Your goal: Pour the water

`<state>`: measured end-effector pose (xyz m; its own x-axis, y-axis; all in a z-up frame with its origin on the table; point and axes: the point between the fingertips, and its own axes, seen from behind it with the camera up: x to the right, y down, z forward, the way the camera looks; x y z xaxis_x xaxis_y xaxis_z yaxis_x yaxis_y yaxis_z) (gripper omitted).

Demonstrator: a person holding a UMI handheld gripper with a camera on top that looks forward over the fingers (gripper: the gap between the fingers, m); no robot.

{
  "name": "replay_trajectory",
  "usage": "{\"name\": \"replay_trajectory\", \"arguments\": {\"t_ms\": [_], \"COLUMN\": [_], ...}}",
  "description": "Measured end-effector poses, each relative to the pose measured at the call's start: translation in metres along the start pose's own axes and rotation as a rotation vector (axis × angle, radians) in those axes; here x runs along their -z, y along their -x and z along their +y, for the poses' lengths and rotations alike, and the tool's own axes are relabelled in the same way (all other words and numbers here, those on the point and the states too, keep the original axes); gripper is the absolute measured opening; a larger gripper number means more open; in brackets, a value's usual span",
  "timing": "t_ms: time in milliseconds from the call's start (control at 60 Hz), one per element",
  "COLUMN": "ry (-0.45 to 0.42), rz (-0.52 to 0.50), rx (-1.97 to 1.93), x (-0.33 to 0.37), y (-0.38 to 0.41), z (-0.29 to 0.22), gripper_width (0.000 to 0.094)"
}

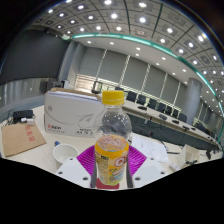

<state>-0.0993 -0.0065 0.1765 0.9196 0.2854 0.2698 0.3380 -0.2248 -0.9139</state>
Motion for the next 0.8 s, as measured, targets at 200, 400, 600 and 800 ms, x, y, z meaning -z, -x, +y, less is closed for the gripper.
{"name": "replay_trajectory", "arguments": {"t_ms": [200,400,600,800], "ry": [0.059,0.046,0.027,0.159], "rz": [-0.065,-0.088,-0.099,-0.096], "rx": [-0.175,-0.250,-0.268,-0.313], "x": [-0.036,-0.052,-0.052,-0.037], "y": [-0.002,-0.010,-0.010,-0.003], "z": [0.071,0.100,0.099,0.118], "gripper_width": [0.0413,0.0426,0.0486,0.0855]}}
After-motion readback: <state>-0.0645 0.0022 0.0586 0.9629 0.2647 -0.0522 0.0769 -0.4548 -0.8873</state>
